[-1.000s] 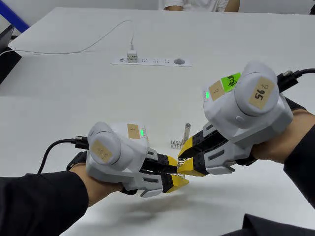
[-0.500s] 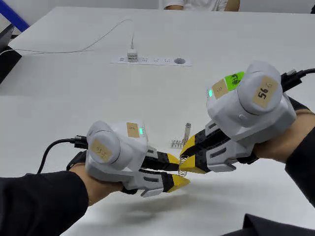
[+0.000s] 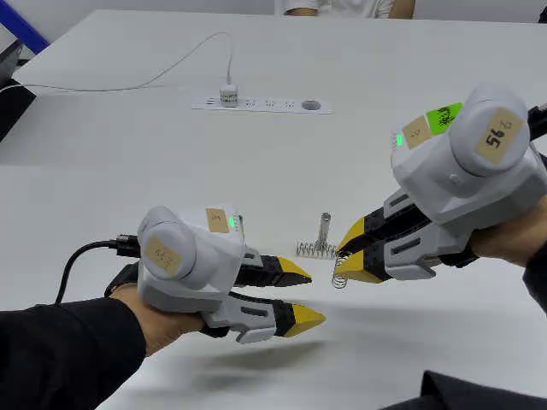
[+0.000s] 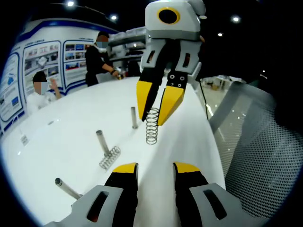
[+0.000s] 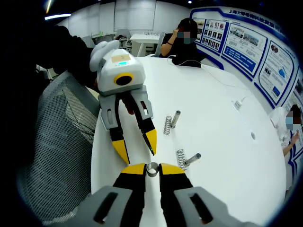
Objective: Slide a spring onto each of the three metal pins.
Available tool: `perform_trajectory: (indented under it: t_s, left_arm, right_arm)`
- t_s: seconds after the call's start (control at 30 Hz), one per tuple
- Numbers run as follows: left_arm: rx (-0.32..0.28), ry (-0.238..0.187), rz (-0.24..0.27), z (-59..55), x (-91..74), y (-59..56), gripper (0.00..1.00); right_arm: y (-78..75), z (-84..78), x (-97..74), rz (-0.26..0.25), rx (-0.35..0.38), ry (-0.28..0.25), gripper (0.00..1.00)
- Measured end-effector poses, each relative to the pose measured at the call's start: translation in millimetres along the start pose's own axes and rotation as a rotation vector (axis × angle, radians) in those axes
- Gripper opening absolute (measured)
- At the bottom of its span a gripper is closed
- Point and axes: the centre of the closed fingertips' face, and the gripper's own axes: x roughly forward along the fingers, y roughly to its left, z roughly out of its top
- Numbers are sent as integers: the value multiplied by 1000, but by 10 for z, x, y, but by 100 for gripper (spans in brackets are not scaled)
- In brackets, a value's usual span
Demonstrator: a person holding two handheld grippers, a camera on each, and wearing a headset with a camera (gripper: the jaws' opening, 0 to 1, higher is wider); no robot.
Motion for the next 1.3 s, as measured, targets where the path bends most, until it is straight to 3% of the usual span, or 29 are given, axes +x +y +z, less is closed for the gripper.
perform_trajectory:
  t_s: [0.73,1.3]
  left_arm:
    - [-78,-24,93,-81,-267,151,50]
    - [-132,-41,160,-179,-498,243,57]
  right_arm:
    - [-303,-174,-348,-100,72,-4,12]
    - [-542,-286,-523,-171,119,-5,12]
